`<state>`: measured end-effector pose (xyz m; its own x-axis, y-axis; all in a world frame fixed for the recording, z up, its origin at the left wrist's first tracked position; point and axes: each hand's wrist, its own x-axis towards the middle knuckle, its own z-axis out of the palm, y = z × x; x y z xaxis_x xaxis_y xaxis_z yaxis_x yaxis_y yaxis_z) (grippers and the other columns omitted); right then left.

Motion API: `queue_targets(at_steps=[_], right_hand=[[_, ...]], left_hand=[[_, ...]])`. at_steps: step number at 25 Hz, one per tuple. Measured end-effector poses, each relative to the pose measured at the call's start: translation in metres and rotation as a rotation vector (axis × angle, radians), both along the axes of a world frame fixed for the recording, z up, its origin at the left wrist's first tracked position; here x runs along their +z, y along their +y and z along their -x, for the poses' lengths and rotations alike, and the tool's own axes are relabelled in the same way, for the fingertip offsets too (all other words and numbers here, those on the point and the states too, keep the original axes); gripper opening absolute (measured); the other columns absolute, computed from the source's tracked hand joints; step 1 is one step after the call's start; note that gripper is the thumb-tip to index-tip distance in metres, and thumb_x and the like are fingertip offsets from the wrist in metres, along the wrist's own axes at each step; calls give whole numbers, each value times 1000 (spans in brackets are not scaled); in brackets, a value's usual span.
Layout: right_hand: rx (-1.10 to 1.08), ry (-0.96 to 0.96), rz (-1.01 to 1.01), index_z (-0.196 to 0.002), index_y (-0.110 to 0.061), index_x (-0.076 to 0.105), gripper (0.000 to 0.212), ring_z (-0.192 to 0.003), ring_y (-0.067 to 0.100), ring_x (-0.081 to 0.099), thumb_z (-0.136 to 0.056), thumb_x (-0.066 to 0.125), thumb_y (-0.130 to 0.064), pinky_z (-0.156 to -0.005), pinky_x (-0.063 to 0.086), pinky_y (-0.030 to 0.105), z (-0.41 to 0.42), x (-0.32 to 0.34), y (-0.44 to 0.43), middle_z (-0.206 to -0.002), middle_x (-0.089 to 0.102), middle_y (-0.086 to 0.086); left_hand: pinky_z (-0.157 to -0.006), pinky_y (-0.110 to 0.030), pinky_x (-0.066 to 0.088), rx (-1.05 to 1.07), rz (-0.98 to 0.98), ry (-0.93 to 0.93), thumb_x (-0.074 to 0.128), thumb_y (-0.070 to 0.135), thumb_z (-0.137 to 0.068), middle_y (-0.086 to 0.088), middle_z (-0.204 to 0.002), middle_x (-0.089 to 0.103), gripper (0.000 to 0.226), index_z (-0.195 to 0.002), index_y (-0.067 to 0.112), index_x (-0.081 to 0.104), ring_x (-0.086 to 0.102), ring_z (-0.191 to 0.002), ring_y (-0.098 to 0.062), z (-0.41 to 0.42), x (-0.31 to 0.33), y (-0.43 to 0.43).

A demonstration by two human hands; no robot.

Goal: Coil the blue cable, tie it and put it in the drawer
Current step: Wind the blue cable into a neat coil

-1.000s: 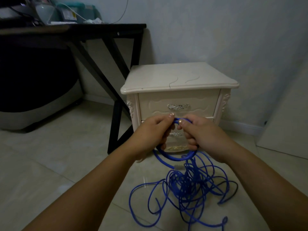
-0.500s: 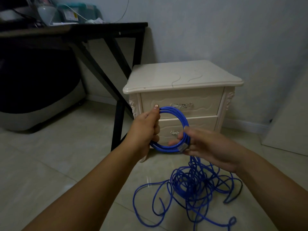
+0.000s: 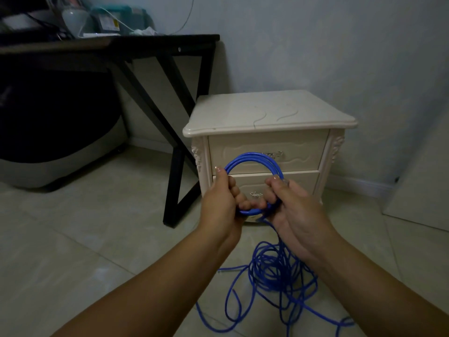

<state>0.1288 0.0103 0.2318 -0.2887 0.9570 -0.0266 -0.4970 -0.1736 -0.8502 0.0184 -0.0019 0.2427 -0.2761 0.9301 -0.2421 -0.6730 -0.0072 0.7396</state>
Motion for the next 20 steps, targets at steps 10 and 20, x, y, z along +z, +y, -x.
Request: queue_targets(at_steps=[10, 20], right_hand=[[174, -988, -429, -118, -32, 43, 17, -52, 10, 50, -101, 44, -28, -62, 52, 40, -29, 21, 13, -74, 58, -6], [327, -771, -323, -133, -22, 45, 39, -59, 15, 57, -95, 54, -19, -64, 50, 32, -39, 26, 15, -63, 59, 0]], left_hand=[[-48, -24, 40, -622, -120, 887, 51, 52, -86, 0, -59, 37, 44, -91, 10, 61, 32, -48, -13, 34, 15, 1], [-47, -26, 27, -674, -195, 1026, 47, 41, -97, 4, -57, 37, 34, -72, 24, 62, 29, -48, -10, 28, 10, 7]])
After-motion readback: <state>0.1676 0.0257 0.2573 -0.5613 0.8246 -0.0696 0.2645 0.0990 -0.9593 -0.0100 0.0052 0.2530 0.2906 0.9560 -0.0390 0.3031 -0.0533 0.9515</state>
